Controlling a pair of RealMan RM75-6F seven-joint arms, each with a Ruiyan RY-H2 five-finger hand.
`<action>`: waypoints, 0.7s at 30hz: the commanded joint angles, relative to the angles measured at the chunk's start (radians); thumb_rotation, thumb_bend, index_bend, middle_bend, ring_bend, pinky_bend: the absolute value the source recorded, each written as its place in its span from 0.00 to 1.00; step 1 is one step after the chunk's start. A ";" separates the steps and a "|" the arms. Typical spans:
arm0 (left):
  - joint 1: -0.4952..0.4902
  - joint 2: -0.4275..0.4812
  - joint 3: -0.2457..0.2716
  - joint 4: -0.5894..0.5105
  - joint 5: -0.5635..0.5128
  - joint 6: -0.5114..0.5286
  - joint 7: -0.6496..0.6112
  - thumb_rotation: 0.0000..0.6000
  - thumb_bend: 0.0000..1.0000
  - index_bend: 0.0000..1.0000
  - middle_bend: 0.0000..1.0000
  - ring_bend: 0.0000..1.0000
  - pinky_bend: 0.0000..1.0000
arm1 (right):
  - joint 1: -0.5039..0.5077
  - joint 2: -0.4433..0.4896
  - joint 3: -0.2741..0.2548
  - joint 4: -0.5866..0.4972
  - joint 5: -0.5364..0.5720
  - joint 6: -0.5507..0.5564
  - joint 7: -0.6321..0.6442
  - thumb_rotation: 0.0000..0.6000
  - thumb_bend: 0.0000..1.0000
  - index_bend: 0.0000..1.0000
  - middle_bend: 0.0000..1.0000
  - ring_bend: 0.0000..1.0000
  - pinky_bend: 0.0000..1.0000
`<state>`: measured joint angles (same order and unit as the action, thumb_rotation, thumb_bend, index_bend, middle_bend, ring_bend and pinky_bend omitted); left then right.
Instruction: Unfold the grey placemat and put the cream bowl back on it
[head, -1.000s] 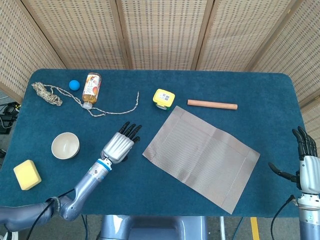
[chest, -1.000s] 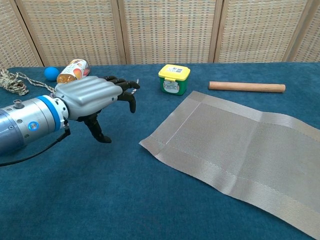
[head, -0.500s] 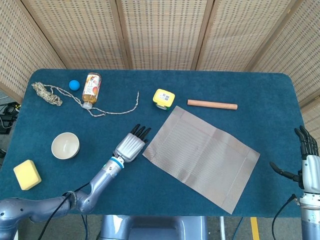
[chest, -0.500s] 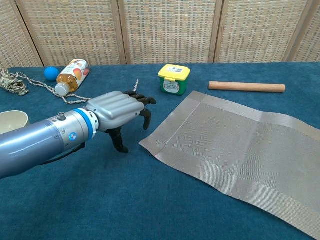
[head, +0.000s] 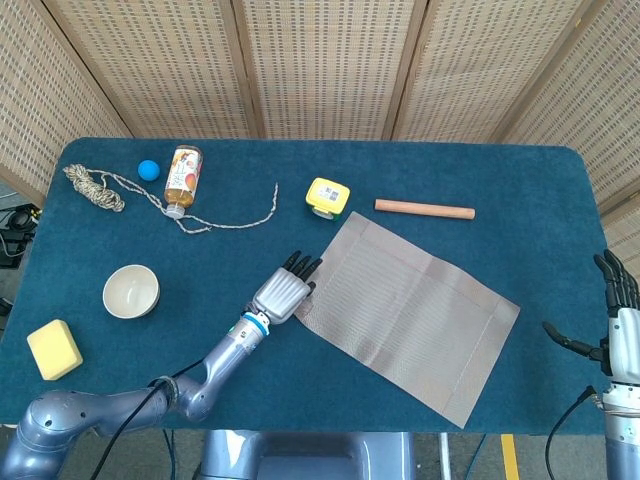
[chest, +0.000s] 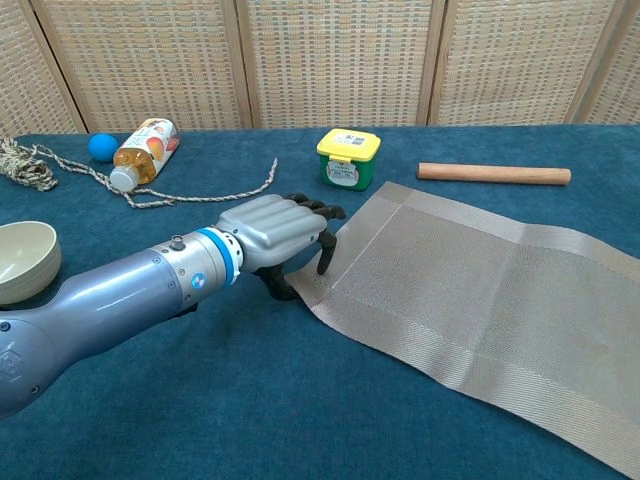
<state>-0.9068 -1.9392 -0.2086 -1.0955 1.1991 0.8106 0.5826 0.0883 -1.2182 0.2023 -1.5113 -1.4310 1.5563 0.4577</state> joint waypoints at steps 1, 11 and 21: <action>-0.010 -0.009 0.000 0.010 0.006 0.000 -0.014 1.00 0.42 0.45 0.00 0.00 0.00 | 0.000 0.001 0.001 0.000 0.001 -0.001 0.002 1.00 0.26 0.07 0.00 0.00 0.00; -0.019 -0.023 0.012 0.028 0.035 0.026 -0.051 1.00 0.44 0.59 0.00 0.00 0.00 | 0.000 0.004 -0.002 -0.005 0.000 -0.007 -0.003 1.00 0.26 0.07 0.00 0.00 0.00; -0.008 -0.013 0.023 0.024 0.040 0.051 -0.062 1.00 0.45 0.65 0.00 0.00 0.00 | -0.002 0.009 -0.007 -0.012 -0.009 -0.007 0.003 1.00 0.26 0.07 0.00 0.00 0.00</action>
<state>-0.9165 -1.9537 -0.1868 -1.0694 1.2392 0.8602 0.5215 0.0867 -1.2093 0.1954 -1.5227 -1.4401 1.5490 0.4603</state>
